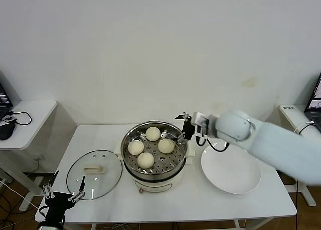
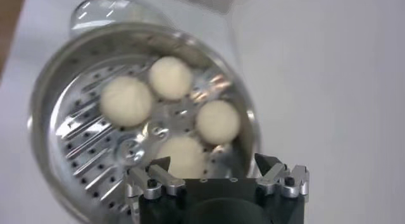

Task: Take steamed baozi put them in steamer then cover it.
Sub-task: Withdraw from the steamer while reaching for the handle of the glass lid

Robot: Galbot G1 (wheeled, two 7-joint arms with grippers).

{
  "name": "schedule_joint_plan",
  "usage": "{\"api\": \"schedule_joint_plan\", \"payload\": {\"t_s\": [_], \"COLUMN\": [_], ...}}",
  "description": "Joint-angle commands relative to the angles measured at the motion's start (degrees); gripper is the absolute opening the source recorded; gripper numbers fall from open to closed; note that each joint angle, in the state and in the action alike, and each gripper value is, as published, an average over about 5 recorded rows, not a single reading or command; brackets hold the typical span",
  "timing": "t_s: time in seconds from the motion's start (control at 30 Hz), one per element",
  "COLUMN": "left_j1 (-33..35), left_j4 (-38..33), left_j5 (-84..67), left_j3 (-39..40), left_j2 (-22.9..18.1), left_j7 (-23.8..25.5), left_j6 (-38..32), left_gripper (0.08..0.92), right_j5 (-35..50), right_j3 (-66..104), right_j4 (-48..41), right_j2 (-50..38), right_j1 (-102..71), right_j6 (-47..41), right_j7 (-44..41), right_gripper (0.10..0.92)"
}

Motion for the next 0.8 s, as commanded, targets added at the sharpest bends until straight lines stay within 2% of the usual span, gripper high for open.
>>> {"api": "schedule_joint_plan", "payload": {"t_s": [0.03,0.2,0.43,0.6,0.8], "left_j1": [-0.30,-1.17,-2.76,-4.66,-6.51], "left_j4": [0.48,1.72,3.77,5.56,9.56], "left_j5": [0.14,0.18,2.83,10.39,31.01], "left_j3": [0.36,0.78,2.04,1.57,-0.83], "left_j2": [0.11,0.04,0.35,0.99,3.47], "left_j7": [-0.21,-0.55,-1.47,-2.33,-3.55], "left_j6": [-0.35,-0.71,-1.14,-1.95,-5.85], "left_gripper": [0.823,0.823,0.823,0.823,0.823], "right_j5": [-10.13,-17.44,-18.32,-17.03,-16.32], "right_j3": [55.64,71.97,85.84,89.98,92.53], "right_j4": [8.01,8.39,8.77,10.72,12.24], "right_j2": [5.69,19.05,32.76,39.21,40.73], "right_j1": [-55.13,-68.49,-79.60,-83.91,-85.70], "right_j6": [18.37,27.61,34.23,34.63,32.97], "right_j7": [14.00,9.70,4.05,3.81,5.19], "right_gripper": [0.823,0.823,0.823,0.823,0.823]}}
